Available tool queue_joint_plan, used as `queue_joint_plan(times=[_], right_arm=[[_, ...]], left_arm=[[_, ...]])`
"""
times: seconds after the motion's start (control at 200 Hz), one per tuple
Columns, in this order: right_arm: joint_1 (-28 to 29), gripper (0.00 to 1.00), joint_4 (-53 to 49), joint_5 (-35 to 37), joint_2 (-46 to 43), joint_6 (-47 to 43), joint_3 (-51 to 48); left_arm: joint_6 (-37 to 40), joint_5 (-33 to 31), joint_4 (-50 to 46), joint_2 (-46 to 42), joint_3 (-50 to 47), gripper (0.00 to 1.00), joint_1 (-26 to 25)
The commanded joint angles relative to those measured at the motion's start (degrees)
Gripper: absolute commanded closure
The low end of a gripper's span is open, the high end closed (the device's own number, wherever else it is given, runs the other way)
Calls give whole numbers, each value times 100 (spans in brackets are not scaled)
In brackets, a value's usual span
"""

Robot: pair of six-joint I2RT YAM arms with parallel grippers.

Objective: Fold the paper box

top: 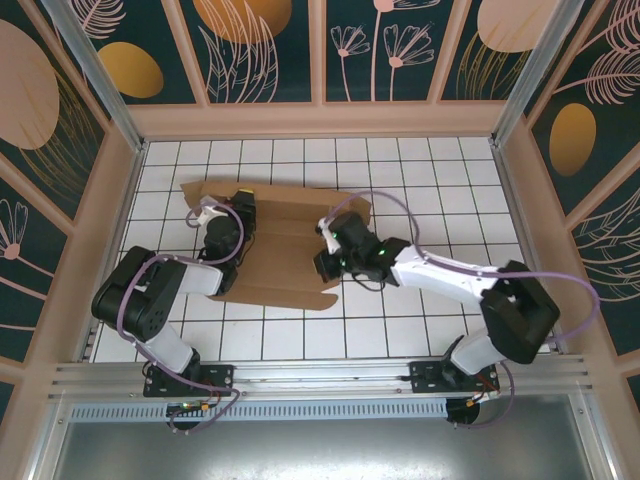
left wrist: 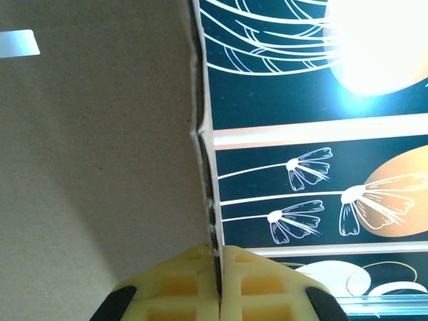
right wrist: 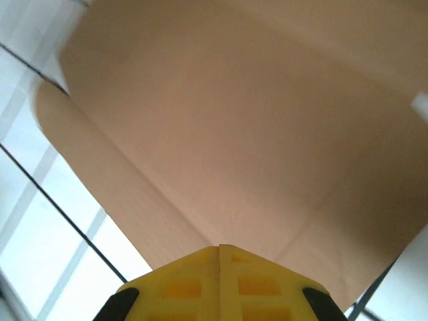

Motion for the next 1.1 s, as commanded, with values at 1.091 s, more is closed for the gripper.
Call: queue_joint_plan(times=[1.091], right_arm=[[-1440, 97, -313, -733, -329, -141, -389]], left_arm=[[1222, -231, -1625, 106, 875, 100, -132]])
